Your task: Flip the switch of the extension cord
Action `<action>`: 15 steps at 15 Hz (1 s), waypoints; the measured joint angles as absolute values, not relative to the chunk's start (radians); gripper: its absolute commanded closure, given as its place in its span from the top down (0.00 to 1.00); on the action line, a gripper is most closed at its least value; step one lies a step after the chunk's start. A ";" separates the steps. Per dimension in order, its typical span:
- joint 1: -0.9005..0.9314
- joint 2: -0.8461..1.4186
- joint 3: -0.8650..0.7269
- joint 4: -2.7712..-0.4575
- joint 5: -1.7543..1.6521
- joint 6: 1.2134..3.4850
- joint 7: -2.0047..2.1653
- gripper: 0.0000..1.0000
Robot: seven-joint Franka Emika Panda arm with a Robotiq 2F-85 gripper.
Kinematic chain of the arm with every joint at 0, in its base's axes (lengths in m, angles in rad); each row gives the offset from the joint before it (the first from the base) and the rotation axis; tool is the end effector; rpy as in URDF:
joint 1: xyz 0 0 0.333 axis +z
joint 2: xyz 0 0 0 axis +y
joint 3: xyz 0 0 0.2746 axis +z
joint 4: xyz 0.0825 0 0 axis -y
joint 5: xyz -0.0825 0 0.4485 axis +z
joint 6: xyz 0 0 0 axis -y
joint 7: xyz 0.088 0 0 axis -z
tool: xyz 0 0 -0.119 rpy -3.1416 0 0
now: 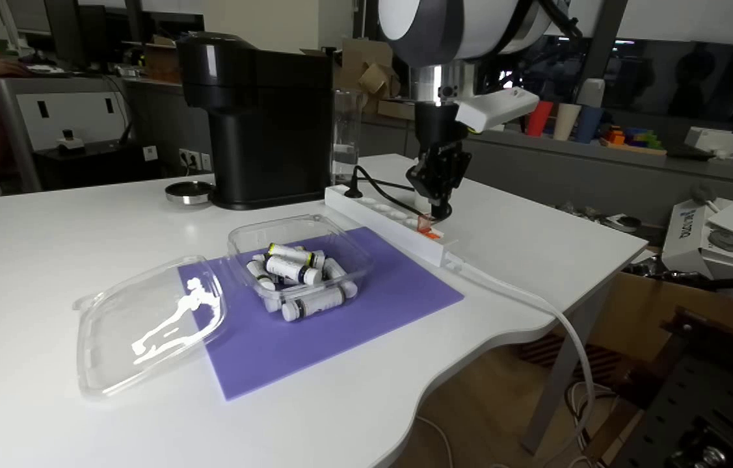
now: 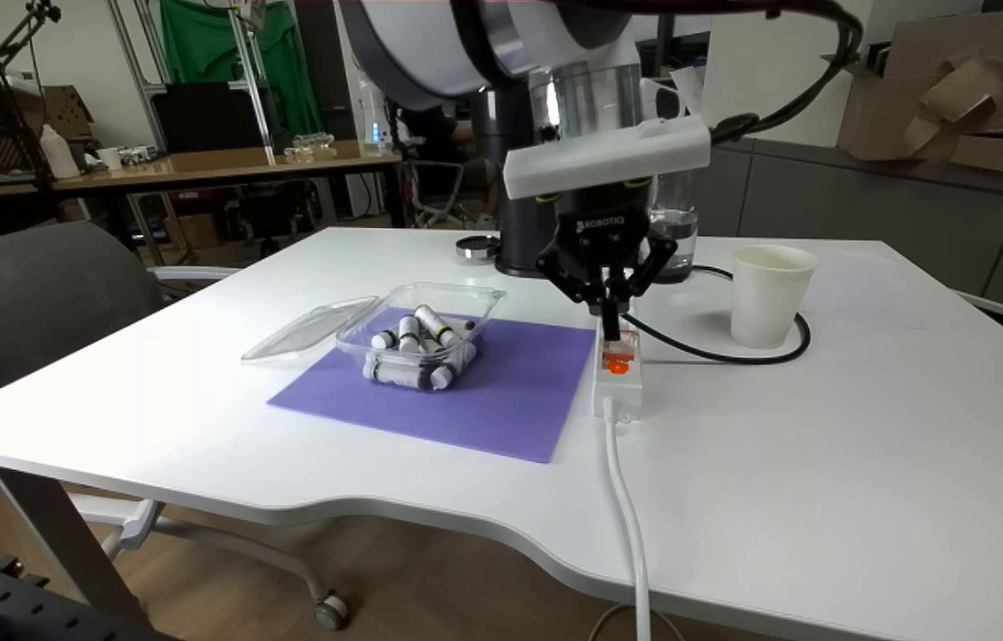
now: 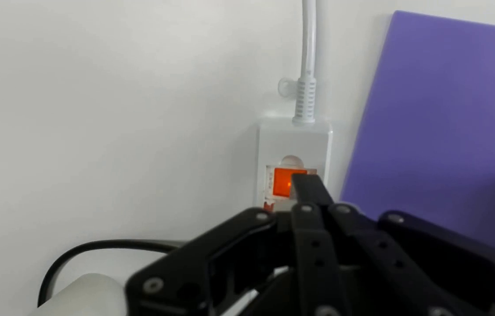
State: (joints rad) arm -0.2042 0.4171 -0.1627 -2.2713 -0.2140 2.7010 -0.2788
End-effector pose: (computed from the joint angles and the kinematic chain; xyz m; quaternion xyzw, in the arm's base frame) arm 0.5097 -0.1999 0.0682 0.9951 0.0595 -0.0193 0.0768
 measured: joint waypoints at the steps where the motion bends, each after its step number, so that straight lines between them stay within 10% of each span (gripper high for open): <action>1: -0.206 0.425 -0.162 -2.267 -0.214 2.701 -0.282 0.00; 15: -0.210 0.523 -0.148 -2.179 -0.214 2.696 -0.301 0.00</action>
State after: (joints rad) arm -0.2103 0.5232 -0.1480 -2.1786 -0.2136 2.6959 -0.3012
